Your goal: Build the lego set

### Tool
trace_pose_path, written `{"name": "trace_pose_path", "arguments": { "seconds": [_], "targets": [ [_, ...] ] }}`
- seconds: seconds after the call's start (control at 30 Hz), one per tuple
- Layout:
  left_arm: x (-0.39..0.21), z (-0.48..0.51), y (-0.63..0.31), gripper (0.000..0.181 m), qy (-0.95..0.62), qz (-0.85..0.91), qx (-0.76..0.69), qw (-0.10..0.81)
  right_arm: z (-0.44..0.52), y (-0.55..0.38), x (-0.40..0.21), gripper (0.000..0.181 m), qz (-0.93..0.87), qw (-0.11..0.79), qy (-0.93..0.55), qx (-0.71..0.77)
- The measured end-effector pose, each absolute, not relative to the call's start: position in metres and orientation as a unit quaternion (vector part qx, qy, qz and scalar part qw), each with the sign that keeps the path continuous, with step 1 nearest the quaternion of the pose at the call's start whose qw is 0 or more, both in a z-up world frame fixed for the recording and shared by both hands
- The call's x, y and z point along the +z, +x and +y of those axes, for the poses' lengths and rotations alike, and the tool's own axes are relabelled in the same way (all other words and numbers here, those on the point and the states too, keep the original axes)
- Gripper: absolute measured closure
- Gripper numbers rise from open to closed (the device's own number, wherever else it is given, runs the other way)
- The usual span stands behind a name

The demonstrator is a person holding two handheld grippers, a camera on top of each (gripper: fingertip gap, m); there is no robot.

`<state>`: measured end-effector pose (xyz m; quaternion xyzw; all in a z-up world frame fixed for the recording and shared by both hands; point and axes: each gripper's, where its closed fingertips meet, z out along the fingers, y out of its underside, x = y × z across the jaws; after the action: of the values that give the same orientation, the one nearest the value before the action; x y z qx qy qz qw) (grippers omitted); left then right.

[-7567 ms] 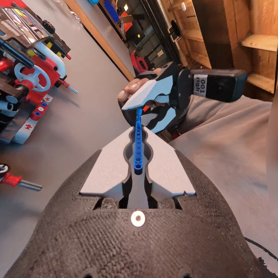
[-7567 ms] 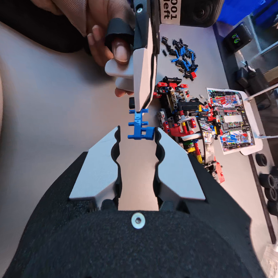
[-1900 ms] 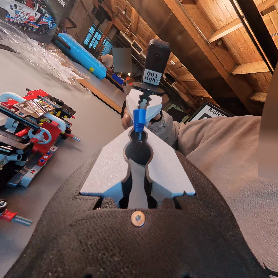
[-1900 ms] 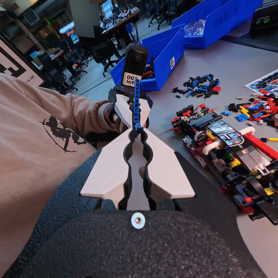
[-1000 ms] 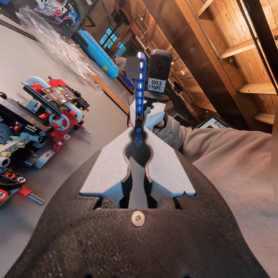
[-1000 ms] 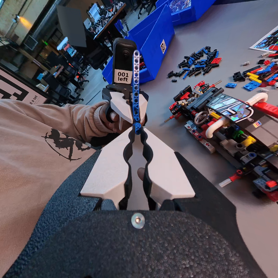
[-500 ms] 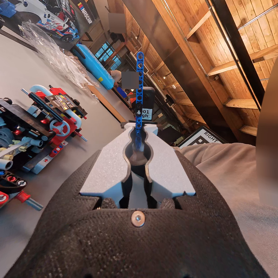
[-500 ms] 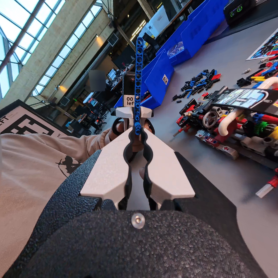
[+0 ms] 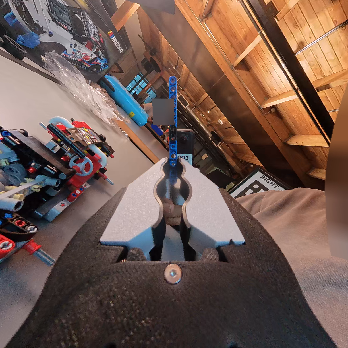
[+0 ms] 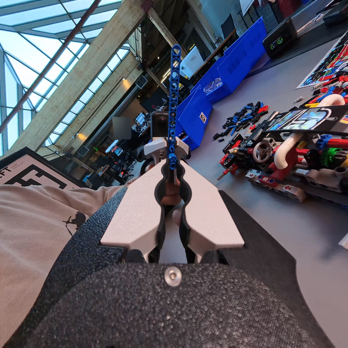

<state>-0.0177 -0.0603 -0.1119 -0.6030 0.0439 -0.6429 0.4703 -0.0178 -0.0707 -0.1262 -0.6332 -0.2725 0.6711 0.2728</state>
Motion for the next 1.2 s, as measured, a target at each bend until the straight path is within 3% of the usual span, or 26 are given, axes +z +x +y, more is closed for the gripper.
{"name": "trace_pose_path", "arguments": {
  "seconds": [0.83,1.2],
  "targets": [
    [-0.111,-0.059,-0.016,0.178,-0.567,0.012,-0.683,0.461,-0.070,-0.023,-0.122,0.177,-0.295,0.296,-0.627,0.658],
    [-0.113,-0.061,-0.009,0.178,-0.581,0.052,-0.638,0.503,-0.075,-0.020,-0.124,0.173,-0.364,0.325,-0.630,0.604]
  ]
}}
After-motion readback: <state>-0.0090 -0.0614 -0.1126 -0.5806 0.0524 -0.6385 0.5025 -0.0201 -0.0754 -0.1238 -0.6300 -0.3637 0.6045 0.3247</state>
